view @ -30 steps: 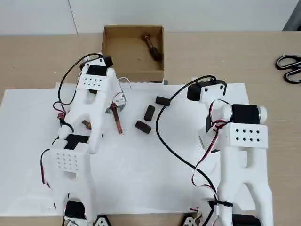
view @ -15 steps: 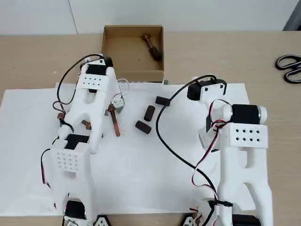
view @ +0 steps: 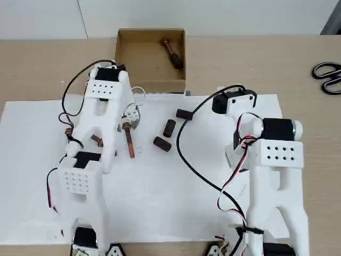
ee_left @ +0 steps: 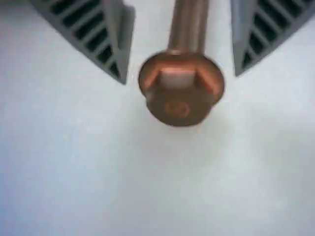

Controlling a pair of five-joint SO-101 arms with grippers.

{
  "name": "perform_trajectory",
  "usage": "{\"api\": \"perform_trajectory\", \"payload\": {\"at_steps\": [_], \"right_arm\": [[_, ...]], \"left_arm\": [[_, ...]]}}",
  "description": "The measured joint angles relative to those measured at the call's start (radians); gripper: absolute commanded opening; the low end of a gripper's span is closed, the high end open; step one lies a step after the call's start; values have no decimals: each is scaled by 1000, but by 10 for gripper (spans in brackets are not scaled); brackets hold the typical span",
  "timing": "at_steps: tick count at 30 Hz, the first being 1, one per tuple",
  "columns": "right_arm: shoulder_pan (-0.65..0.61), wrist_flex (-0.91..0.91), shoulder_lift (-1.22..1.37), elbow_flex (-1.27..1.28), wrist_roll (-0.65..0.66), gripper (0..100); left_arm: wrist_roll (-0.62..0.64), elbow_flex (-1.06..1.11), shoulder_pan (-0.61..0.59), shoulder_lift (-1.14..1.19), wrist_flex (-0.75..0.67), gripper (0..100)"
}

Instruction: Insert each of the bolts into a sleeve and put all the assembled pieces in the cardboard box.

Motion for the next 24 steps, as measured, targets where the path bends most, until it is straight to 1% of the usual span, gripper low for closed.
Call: {"api": "perform_trajectory", "payload": {"at_steps": [16, 24], "right_arm": [[0, -8, 0, 0, 0, 3], [0, -17, 0, 0, 0, 3]], "left_arm": [[-21, 38, -3, 2, 17, 137], [-21, 57, -3, 31, -54, 137]]}}
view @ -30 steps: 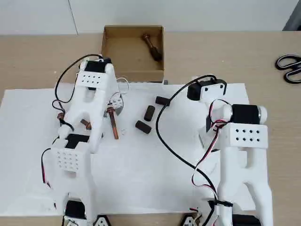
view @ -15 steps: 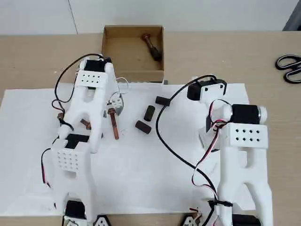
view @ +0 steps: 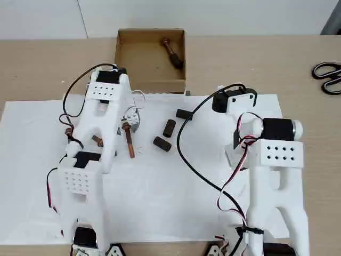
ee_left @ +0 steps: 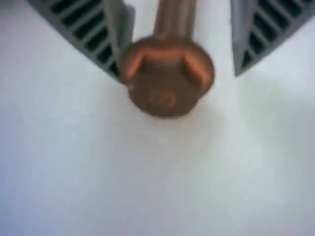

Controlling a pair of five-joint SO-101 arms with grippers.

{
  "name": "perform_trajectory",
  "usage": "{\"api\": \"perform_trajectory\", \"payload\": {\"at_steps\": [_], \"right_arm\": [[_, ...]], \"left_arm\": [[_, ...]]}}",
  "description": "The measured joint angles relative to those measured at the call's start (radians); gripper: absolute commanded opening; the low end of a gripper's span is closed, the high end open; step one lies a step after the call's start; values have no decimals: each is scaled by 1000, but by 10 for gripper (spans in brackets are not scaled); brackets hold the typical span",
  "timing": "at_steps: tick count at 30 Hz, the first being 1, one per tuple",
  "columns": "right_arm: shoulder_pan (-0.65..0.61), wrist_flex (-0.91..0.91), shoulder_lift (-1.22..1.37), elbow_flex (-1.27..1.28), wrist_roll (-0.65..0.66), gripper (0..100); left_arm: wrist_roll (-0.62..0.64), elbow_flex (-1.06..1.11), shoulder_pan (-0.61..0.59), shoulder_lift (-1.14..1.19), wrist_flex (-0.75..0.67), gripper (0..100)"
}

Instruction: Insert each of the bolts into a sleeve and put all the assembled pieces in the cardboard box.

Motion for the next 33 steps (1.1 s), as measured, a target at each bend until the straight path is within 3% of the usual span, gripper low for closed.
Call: {"api": "perform_trajectory", "payload": {"at_steps": [4, 8, 24, 29, 33], "right_arm": [[0, 0, 0, 0, 0, 3], [0, 0, 0, 0, 0, 3], [0, 0, 0, 0, 0, 3], [-2, 12, 0, -20, -8, 4], [2, 31, 0, -97, -115, 3]], "left_arm": [[0, 0, 3, 41, -23, 126], [0, -14, 5, 57, -26, 6], [5, -287, -5, 123, 87, 5], [-2, -304, 6, 11, 89, 5], [-2, -304, 11, -175, 89, 5]]}}
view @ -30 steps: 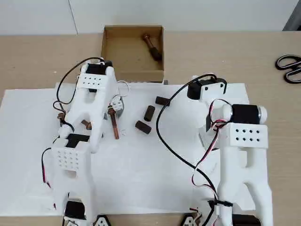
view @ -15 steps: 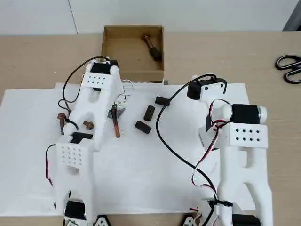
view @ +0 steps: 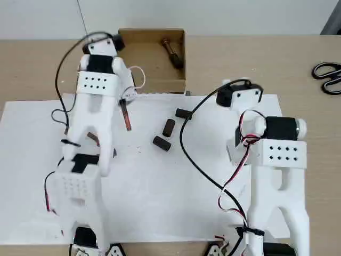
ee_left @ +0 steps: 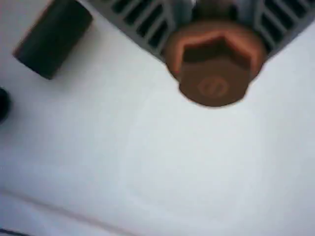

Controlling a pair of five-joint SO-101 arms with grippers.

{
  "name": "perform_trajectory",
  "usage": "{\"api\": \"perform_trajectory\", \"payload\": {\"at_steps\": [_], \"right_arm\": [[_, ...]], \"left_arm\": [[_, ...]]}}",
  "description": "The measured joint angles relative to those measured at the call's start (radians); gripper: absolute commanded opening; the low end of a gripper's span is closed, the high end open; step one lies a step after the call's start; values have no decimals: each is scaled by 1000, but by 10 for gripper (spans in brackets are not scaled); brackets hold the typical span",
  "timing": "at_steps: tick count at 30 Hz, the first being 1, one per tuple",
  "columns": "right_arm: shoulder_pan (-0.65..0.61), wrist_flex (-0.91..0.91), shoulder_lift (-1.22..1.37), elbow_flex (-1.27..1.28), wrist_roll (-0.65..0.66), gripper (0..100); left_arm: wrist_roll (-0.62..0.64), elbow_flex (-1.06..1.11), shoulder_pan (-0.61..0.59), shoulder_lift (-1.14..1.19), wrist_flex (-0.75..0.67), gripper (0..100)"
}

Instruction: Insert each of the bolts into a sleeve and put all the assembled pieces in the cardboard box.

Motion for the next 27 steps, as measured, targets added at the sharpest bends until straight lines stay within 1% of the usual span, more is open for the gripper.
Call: {"api": "perform_trajectory", "payload": {"at_steps": [2, 5, 10, 13, 18, 22, 25, 27], "right_arm": [[-3, 0, 0, -29, -49, 3], [0, 0, -20, -60, -78, 2], [-5, 0, -183, -77, -84, 2], [-29, 0, -290, -77, -91, 2], [-61, -21, -440, -68, -94, 2], [-60, -94, -543, 28, -137, 2], [-66, -173, -618, 126, -157, 2], [-83, -238, -674, 199, -157, 2]], "left_arm": [[-38, 0, 0, -87, 0, 5], [-101, 0, 0, -196, 2, 5], [-123, 0, 0, -354, 5, 5], [-123, 48, 0, -459, 6, 5], [-123, 212, 0, -641, 8, 5], [-121, 376, 0, -799, 6, 5], [-97, 514, 0, -925, -44, 5], [-78, 623, 0, -1013, -107, 5]]}}
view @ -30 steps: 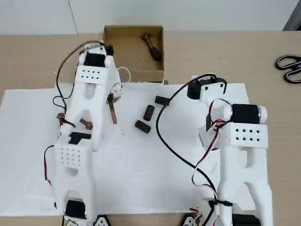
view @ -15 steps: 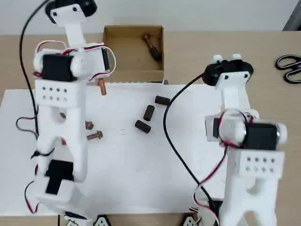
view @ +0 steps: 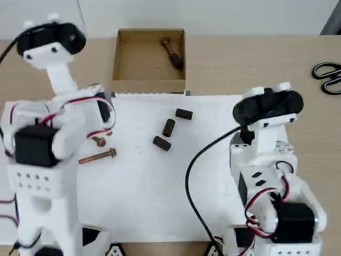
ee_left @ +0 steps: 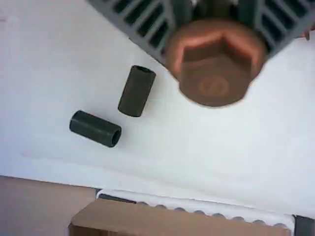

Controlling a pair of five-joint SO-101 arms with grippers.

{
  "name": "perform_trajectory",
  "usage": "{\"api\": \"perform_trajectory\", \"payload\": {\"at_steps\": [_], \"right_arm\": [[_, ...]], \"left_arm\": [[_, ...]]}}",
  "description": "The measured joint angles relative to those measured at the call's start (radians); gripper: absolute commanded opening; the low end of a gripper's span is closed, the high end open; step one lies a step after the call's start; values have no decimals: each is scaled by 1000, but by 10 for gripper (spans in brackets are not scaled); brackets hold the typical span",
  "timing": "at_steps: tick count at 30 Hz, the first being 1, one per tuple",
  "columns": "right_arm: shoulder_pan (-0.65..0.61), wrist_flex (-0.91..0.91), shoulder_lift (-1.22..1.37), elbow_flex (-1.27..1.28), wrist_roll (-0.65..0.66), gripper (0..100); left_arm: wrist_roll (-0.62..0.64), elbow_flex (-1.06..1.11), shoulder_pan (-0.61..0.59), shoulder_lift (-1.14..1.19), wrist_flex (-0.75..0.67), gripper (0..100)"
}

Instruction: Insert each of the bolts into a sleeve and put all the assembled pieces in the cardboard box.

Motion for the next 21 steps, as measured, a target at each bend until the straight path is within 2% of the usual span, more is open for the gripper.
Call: {"api": "perform_trajectory", "payload": {"at_steps": [13, 21], "right_arm": [[-281, -295, -336, 480, -8, 2], [-520, -453, -485, 721, -8, 2]], "left_arm": [[126, 891, 0, -631, -598, 5], [170, 1135, 0, -899, -721, 5]]}}
